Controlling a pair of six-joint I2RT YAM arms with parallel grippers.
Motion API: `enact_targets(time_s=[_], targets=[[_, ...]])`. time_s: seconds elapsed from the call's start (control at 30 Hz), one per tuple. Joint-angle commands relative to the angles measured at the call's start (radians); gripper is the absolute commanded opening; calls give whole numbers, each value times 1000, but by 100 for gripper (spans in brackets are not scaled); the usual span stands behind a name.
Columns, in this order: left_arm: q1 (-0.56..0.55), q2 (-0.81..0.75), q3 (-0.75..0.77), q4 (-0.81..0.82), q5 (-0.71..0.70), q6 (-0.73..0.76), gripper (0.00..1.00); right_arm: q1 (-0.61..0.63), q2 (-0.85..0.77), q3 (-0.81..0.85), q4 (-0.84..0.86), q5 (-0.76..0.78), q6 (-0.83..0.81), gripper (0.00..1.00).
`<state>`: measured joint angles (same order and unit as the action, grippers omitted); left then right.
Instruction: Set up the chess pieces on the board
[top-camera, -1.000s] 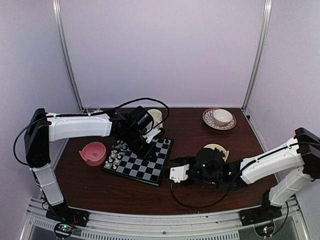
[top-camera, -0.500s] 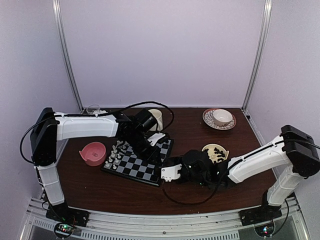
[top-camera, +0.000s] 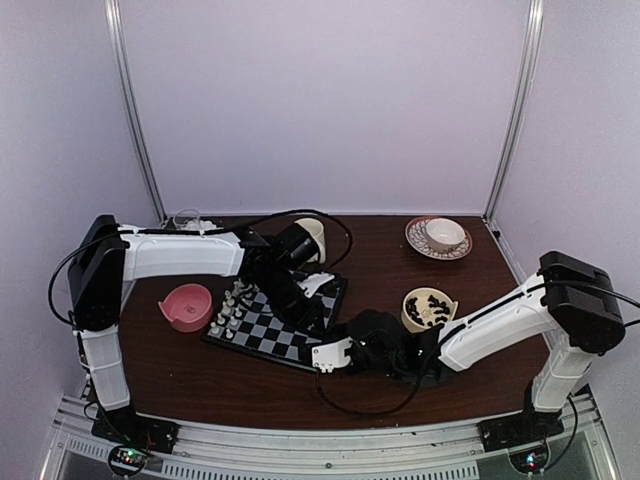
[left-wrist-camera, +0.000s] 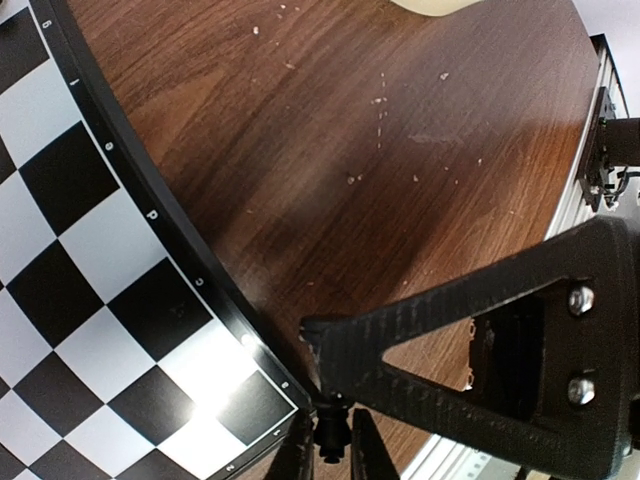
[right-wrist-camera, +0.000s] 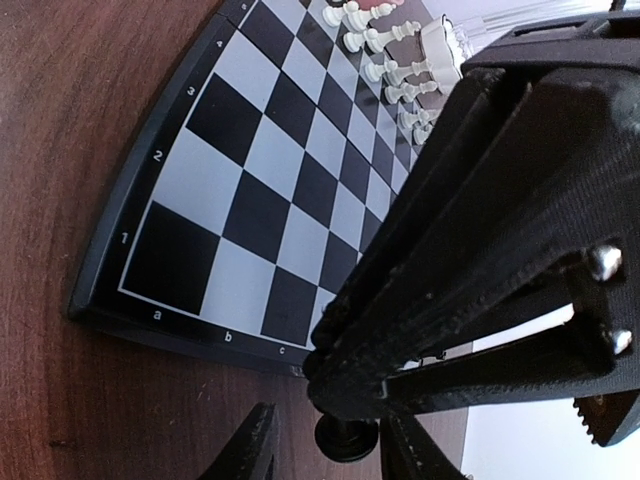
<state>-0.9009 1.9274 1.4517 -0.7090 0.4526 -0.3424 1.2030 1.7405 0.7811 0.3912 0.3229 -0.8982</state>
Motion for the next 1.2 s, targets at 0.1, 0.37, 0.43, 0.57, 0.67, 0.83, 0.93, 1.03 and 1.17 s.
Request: enact_targets(time_s=[0.1, 0.37, 0.43, 0.57, 0.67, 0.83, 0.93, 1.03, 1.17], targets=[[-6, 12, 29, 3, 33, -1, 9, 12, 17, 28, -11, 31, 5, 29], [-8, 16, 32, 4, 55, 0, 9, 12, 47, 47, -22, 58, 14, 30], [-9, 19, 33, 3, 58, 0, 9, 12, 54, 51, -23, 61, 14, 32], [-9, 21, 35, 3, 57, 0, 9, 13, 62, 52, -14, 79, 6, 32], [-9, 19, 34, 3, 58, 2, 9, 12, 71, 52, -7, 94, -3, 31], [-8, 18, 33, 3, 58, 3, 10, 12, 85, 51, 12, 115, -13, 33], [-9, 19, 33, 3, 57, 2, 10, 13, 83, 48, 17, 122, -17, 30], [-8, 19, 33, 3, 55, 3, 11, 13, 73, 45, 18, 111, -10, 22], [-9, 16, 35, 2, 41, 3, 12, 13, 60, 41, 15, 92, 4, 15]])
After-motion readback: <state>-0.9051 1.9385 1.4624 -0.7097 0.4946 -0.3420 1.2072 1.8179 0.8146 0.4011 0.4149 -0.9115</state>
